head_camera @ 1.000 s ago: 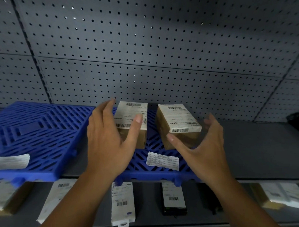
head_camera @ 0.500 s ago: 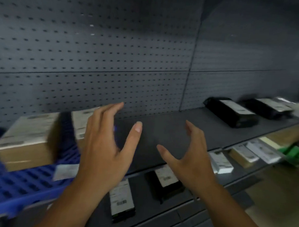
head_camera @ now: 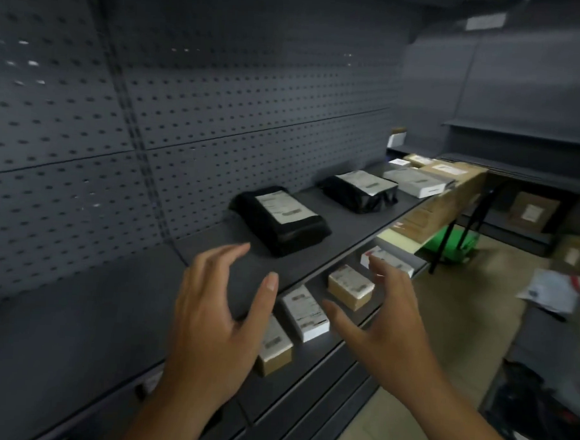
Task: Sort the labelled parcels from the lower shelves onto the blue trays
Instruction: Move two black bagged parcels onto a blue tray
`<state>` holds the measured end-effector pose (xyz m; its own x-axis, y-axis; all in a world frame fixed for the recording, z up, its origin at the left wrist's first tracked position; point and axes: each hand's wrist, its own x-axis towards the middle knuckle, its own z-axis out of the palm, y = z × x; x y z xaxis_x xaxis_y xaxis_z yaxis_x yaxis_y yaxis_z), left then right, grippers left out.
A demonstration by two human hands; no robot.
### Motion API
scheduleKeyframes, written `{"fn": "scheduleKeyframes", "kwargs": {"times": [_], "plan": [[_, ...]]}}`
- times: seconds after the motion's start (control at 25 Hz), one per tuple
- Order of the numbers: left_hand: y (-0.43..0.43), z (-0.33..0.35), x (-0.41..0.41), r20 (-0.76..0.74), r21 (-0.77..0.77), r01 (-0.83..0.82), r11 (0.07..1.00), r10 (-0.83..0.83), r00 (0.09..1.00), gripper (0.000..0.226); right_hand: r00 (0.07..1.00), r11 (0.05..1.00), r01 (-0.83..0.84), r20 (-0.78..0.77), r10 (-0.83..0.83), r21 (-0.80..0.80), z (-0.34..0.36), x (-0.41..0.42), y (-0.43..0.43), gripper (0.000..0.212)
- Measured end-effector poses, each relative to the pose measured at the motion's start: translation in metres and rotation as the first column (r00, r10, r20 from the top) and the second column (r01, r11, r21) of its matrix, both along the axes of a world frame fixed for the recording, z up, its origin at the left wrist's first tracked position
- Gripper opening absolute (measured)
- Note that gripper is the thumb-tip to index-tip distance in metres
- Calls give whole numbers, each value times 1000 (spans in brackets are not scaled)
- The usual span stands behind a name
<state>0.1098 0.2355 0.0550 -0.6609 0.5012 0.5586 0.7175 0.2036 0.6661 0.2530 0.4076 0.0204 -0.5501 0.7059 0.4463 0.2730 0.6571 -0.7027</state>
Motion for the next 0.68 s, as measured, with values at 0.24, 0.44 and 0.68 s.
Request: {"fn": "scheduleKeyframes", "kwargs": {"times": [0.24, 0.44, 0.68], "plan": [[114, -19, -27, 32, 64, 19, 998, -21, 999, 52, 994, 998, 57, 96, -60, 28, -14, 1, 109, 89], [197, -17, -62, 46, 134, -67, 989, 62, 997, 56, 992, 996, 54, 114, -62, 69, -3, -25, 205, 90], [246, -8, -79, 26, 80, -242, 967, 240, 970, 58, 999, 997, 6, 36, -9, 79, 7, -70, 303, 90]]}}
